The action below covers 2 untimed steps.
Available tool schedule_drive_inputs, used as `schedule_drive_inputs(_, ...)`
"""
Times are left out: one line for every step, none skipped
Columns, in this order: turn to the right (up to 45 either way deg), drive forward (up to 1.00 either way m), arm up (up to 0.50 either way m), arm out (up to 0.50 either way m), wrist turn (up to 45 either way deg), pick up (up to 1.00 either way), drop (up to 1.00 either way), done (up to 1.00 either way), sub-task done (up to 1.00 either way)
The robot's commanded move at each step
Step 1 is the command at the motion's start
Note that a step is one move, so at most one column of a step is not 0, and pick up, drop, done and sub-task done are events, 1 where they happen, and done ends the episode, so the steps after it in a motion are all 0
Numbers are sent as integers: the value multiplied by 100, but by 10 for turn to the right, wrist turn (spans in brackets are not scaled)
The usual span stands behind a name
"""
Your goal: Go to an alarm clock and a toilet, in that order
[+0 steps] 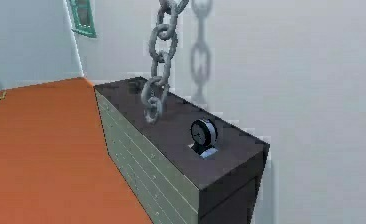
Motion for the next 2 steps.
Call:
schedule_drive_inputs(-450,0,0,0,0,0,0,0,0)
schedule_drive_inputs(-390,0,0,0,0,0,0,0,0)
